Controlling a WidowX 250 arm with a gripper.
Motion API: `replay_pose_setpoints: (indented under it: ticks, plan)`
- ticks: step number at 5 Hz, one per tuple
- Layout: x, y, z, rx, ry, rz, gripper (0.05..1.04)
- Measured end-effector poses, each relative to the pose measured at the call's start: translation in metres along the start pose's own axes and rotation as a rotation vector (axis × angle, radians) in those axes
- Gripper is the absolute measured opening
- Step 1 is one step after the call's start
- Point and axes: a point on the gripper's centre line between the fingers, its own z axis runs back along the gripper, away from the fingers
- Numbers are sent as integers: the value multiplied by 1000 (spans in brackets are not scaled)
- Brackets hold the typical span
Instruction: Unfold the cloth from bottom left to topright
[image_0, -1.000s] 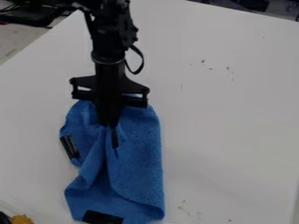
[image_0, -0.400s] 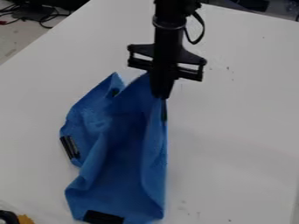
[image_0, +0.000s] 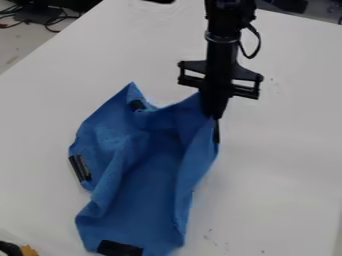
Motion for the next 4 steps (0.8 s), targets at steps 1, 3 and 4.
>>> replay_pose_setpoints:
  ticks: [1, 3, 4]
  plan:
    - [11, -14, 2, 1, -12, -64, 63]
    - [24, -28, -1, -49, -21, -100, 63]
    - [25, -41, -6, -79, -31, -120, 89]
